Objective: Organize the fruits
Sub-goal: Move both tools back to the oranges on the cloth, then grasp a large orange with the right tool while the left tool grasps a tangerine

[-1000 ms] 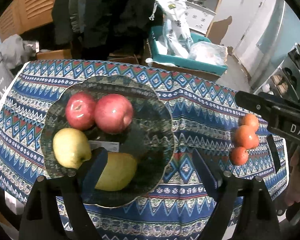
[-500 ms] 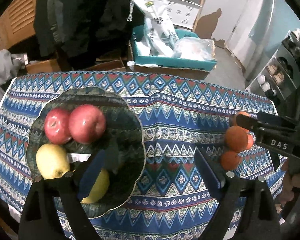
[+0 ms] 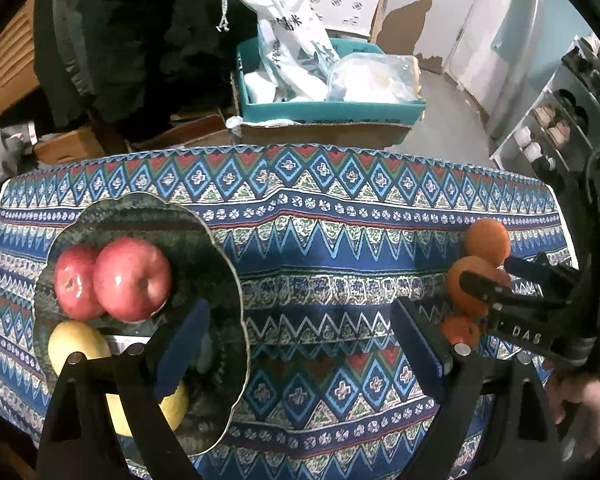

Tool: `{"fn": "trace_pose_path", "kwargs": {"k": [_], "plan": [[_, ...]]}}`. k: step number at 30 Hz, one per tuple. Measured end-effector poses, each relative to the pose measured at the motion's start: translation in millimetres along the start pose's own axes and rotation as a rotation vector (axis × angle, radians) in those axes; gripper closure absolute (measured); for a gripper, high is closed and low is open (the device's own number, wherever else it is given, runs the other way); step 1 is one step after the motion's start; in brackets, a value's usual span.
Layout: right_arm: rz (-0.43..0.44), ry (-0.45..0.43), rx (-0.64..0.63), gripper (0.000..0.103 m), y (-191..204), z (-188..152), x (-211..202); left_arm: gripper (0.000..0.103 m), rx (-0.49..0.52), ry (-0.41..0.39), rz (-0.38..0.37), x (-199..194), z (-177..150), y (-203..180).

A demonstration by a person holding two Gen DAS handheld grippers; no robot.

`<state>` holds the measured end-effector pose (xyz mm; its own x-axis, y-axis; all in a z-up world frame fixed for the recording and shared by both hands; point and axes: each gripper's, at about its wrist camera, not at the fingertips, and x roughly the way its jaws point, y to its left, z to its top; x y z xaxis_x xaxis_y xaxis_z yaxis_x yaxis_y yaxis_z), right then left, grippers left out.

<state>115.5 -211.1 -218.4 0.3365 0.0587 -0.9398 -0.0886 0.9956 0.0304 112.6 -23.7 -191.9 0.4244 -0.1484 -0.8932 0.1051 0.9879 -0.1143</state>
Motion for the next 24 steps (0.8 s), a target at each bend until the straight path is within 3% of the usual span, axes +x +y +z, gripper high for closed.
{"fn": "trace_pose_path", "kwargs": {"k": [9, 13, 24], "plan": [[0.007, 0.051, -0.017, 0.028, 0, -6, 29, 0.01, 0.013, 0.031, -0.01, 16, 8, -13], [-0.014, 0.051, -0.044, 0.035, 1, -11, 37, 0.01, 0.026, 0.039, -0.014, 19, 8, -20], [0.049, -0.026, 0.001, 0.039, -12, -14, 8, 0.01, 0.035, 0.044, -0.039, 13, 5, -33]]}}
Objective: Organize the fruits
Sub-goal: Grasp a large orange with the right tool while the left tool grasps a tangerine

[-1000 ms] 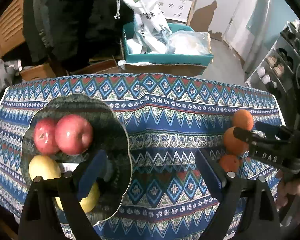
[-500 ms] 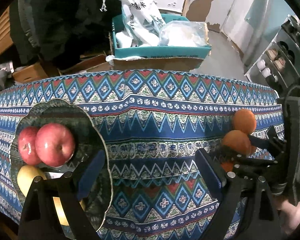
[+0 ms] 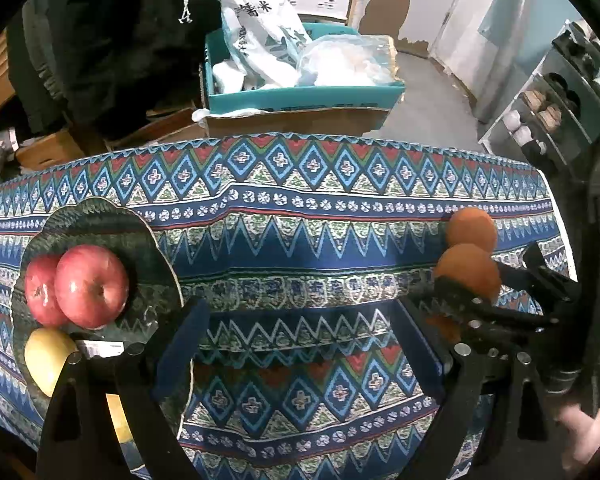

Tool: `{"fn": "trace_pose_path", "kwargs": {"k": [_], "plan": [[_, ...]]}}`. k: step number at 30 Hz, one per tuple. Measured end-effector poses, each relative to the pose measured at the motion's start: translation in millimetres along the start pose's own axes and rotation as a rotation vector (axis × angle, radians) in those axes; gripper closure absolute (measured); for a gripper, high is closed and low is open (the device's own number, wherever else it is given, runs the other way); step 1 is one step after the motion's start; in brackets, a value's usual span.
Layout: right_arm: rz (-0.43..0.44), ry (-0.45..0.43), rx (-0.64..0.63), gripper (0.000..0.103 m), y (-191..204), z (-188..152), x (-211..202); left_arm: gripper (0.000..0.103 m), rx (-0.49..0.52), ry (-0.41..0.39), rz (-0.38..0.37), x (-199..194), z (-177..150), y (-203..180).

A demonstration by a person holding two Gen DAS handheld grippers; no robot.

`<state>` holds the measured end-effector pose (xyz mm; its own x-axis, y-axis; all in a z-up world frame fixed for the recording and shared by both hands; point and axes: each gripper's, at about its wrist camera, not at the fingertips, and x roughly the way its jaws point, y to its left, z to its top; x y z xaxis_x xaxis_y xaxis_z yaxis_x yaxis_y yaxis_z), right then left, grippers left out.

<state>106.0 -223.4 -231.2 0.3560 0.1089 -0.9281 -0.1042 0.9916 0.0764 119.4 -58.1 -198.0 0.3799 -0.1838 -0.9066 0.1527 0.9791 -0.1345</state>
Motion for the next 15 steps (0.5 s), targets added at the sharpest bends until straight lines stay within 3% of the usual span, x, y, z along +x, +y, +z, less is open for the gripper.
{"fn": "trace_pose_path", "kwargs": {"k": [6, 15], "plan": [[0.033, -0.081, 0.049, 0.039, -14, 0, -40, 0.01, 0.011, -0.001, -0.029, -4, -2, -15], [0.001, -0.103, 0.128, 0.039, -50, -21, -62, 0.01, 0.075, 0.028, -0.063, 5, -10, -57]]}}
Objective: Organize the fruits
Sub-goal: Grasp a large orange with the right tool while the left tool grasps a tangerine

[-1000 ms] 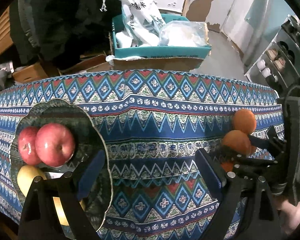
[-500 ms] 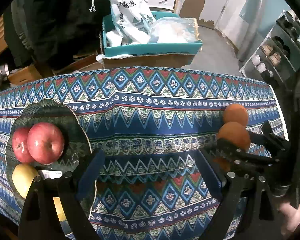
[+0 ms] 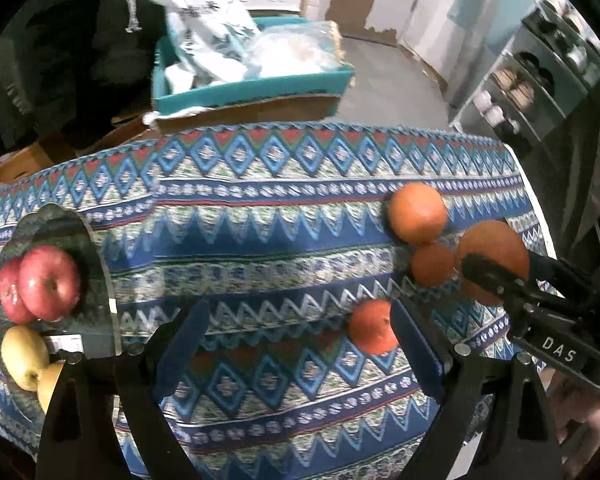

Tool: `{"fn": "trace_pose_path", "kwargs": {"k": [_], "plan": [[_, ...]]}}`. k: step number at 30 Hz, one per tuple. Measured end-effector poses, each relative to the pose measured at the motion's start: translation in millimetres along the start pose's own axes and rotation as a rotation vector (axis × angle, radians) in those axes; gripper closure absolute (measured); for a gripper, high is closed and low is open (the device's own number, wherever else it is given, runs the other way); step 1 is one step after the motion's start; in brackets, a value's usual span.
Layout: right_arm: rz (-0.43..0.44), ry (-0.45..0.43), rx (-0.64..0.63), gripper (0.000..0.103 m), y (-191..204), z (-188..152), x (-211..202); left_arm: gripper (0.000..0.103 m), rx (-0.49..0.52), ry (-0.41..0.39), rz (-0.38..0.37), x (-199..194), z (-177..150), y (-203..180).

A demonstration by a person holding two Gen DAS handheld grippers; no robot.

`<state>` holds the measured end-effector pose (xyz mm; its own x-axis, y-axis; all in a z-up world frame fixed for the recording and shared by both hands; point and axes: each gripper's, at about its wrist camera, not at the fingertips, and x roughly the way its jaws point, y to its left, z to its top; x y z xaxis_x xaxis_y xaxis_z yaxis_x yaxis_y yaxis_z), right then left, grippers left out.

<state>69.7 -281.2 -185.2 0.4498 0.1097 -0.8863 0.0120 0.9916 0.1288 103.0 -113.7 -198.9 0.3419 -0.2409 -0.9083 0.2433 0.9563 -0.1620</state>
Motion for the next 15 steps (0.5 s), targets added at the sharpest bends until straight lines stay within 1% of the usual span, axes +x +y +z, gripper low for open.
{"fn": "trace_pose_path", "kwargs": {"k": [6, 15], "plan": [[-0.017, 0.007, 0.045, 0.039, -28, -16, -2, 0.01, 0.026, 0.055, -0.018, 24, -6, -23], [-0.043, 0.035, 0.082, 0.039, -58, -33, 6, 0.01, 0.084, 0.11, 0.006, 51, -18, -48]]}}
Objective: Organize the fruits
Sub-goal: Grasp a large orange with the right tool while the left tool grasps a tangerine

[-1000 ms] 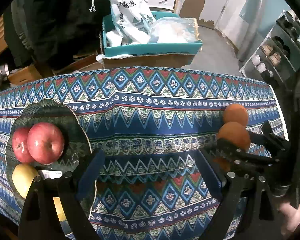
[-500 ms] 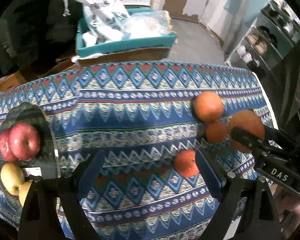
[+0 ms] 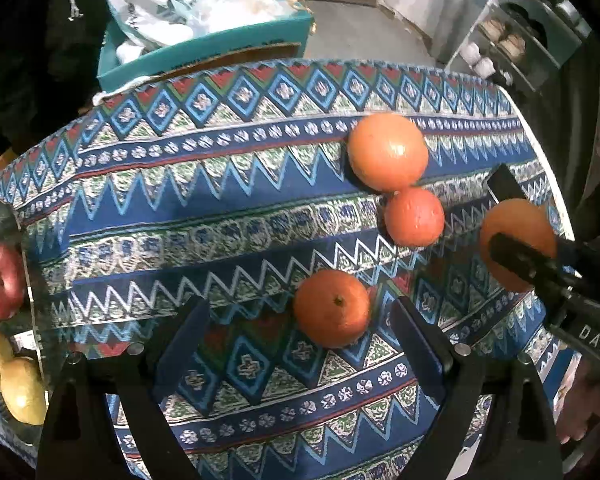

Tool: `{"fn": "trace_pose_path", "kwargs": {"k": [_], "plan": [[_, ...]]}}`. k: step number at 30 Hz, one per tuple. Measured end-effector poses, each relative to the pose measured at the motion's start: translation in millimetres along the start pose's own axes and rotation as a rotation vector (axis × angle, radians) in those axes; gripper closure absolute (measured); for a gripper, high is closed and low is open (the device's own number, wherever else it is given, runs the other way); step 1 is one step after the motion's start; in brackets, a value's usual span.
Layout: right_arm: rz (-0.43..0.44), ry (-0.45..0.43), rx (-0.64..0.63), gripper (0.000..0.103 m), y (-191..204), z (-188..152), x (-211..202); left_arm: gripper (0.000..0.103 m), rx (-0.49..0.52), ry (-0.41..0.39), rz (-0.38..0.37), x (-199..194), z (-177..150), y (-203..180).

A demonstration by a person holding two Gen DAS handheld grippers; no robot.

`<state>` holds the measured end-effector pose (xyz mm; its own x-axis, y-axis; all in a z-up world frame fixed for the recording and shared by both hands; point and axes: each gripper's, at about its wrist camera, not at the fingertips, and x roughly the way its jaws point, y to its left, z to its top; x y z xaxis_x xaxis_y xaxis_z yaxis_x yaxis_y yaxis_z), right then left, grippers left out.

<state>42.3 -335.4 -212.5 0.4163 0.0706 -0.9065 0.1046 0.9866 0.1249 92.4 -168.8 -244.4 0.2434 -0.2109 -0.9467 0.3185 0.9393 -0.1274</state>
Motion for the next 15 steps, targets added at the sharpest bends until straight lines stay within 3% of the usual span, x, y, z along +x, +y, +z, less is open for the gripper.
{"fn": "trace_pose_path", "kwargs": {"k": [4, 7, 15], "plan": [[0.0, 0.014, 0.015, 0.039, -8, -4, 6, 0.011, 0.007, 0.011, 0.007, 9, -3, -4], [0.002, 0.022, 0.018, 0.039, -11, -7, 10, 0.018, 0.002, 0.022, 0.01, 15, -3, -4], [0.004, 0.028, 0.021, 0.039, -15, -11, 13, 0.056, 0.031, 0.021, -0.044, 20, -8, -14]]}}
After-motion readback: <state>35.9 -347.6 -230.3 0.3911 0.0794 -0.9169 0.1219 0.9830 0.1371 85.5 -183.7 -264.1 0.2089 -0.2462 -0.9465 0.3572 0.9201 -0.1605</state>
